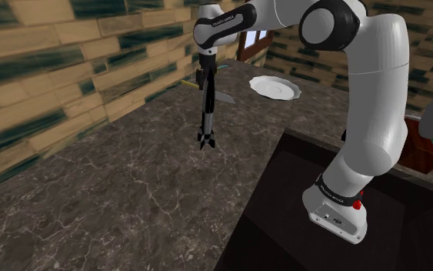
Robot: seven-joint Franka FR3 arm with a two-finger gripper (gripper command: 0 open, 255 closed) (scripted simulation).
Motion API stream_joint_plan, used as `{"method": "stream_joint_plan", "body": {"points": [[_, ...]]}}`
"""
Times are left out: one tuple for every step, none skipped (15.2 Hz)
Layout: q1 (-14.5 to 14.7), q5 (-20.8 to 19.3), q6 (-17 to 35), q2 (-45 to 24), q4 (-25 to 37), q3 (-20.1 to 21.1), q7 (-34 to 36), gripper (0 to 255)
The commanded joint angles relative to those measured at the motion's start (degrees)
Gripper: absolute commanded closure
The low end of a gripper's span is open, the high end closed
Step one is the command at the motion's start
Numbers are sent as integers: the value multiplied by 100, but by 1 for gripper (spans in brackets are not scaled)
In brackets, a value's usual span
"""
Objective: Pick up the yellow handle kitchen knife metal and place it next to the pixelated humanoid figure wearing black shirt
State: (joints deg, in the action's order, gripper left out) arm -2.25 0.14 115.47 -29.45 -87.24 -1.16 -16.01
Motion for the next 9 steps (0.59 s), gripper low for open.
{"method": "stream_joint_plan", "body": {"points": [[-4,0,139,-60,-77,-1,-7,0],[-4,0,203,-86,-116,-1,-7,0],[-5,1,266,-114,-150,-1,-7,0],[-5,1,327,-146,-181,0,-8,0],[-6,2,364,-162,-201,0,-8,0],[-6,2,363,-163,-199,0,-8,0],[-6,2,363,-163,-199,0,-8,0],[-6,2,363,-163,-199,0,-8,0],[-6,2,363,-163,-199,0,-8,0]]}}
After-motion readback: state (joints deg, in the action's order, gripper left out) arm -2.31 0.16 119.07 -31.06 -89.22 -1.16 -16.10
